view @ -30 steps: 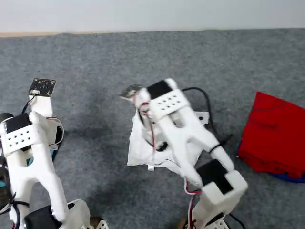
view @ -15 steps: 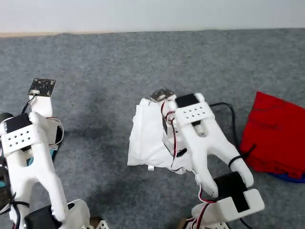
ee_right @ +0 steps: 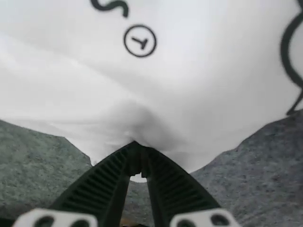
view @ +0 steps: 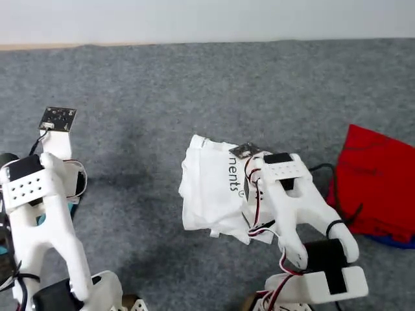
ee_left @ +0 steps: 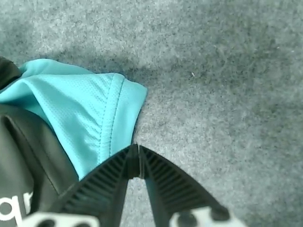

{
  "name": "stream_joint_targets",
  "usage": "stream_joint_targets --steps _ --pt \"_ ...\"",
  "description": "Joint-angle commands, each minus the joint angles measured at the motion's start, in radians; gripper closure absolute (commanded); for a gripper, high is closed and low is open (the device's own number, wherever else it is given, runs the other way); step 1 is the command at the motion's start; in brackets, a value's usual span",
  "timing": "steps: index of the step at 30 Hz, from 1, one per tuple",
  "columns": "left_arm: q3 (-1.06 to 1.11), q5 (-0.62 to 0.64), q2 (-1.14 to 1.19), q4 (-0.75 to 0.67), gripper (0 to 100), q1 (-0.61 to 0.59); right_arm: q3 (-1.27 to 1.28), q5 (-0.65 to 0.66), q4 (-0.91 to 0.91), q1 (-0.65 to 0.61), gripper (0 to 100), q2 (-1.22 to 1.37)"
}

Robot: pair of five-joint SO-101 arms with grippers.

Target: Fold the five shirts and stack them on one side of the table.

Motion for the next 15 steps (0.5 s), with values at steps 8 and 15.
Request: stream_joint_targets --steps 8,15 --pt "-0.004 0.008 -0.035 -0.011 99 0.04 -0.451 0.0 0.22 -0.096 98.8 -0.019" --pt "-0.004 0.008 -0.035 -0.014 99 0.041 -0.733 0.009 0.16 -0.117 97.8 0.028"
